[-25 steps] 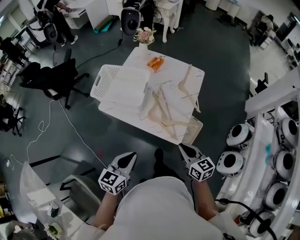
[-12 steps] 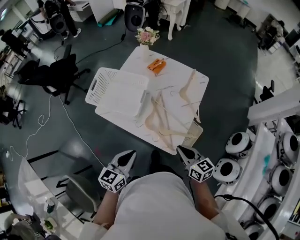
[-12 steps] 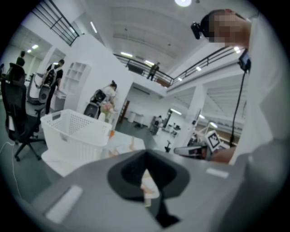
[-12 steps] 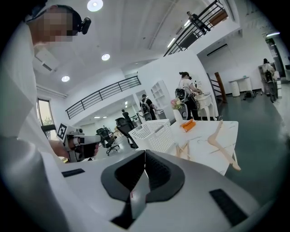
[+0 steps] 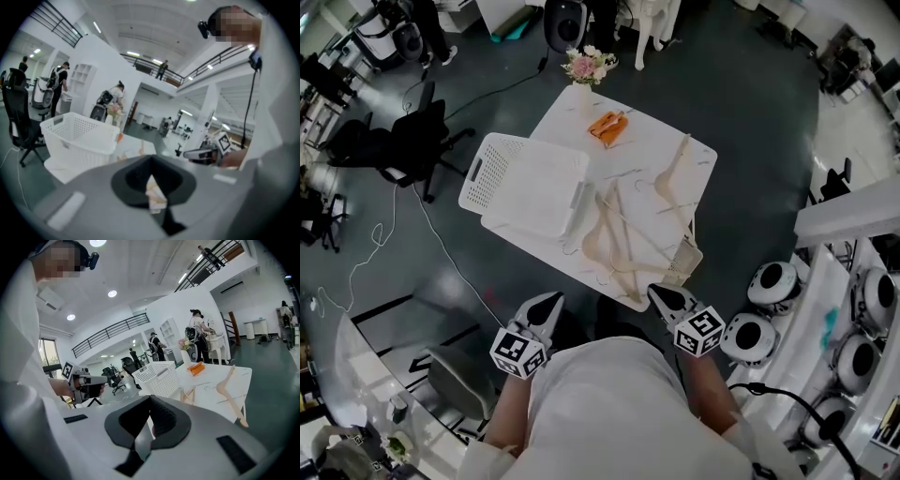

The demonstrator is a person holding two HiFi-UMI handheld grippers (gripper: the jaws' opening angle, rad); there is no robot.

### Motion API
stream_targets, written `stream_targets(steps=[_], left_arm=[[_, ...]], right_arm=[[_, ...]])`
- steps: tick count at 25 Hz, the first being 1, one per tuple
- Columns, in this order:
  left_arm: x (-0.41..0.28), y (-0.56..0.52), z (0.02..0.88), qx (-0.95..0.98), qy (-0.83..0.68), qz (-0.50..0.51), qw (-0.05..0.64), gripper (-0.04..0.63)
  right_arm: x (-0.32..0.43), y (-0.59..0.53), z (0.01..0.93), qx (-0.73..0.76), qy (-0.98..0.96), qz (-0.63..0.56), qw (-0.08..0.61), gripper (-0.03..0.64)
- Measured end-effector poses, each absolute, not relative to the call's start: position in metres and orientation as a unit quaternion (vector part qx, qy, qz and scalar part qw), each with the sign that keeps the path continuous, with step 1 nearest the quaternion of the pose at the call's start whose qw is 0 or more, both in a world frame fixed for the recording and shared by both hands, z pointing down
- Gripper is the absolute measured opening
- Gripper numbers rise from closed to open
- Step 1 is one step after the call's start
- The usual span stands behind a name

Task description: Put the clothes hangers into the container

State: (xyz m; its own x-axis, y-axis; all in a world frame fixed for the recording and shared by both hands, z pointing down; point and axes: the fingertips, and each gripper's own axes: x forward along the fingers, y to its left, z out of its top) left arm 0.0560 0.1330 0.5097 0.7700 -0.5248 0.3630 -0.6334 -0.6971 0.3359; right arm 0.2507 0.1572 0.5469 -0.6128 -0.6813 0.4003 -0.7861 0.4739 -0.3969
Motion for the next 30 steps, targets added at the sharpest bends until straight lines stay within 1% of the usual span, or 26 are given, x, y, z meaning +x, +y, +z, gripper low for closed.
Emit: stream_targets(steps=[5, 14, 16, 17, 19, 30], left_arm=[[0.054, 0.122, 0.514, 0.915, -0.31, 0.13, 0.223, 0.003], [0.046, 0.117, 0.527, 0.916, -0.297, 0.141, 0.23, 0.003], [0.045, 0.117, 0.53, 0.915, -0.297, 0.144, 0.233, 0.003], [0.044, 0.117, 0.532, 0.914, -0.297, 0.145, 0.236, 0.003], [0.043, 0.119, 0.537, 0.912, -0.296, 0.148, 0.241, 0.003], [0.044, 0.128, 0.559, 0.899, -0.303, 0.16, 0.274, 0.003]], right_arm=[[0.249, 0.148, 0.555, 0.426, -0.853, 0.281, 0.105, 0.002], [0.25, 0.139, 0.59, 0.402, -0.856, 0.277, 0.169, 0.005], [0.25, 0.134, 0.601, 0.392, -0.856, 0.282, 0.182, 0.011], [0.25, 0.131, 0.607, 0.386, -0.857, 0.284, 0.19, 0.026], [0.248, 0.125, 0.621, 0.372, -0.858, 0.288, 0.209, 0.049], [0.24, 0.11, 0.703, 0.26, -0.86, 0.269, 0.348, 0.1]])
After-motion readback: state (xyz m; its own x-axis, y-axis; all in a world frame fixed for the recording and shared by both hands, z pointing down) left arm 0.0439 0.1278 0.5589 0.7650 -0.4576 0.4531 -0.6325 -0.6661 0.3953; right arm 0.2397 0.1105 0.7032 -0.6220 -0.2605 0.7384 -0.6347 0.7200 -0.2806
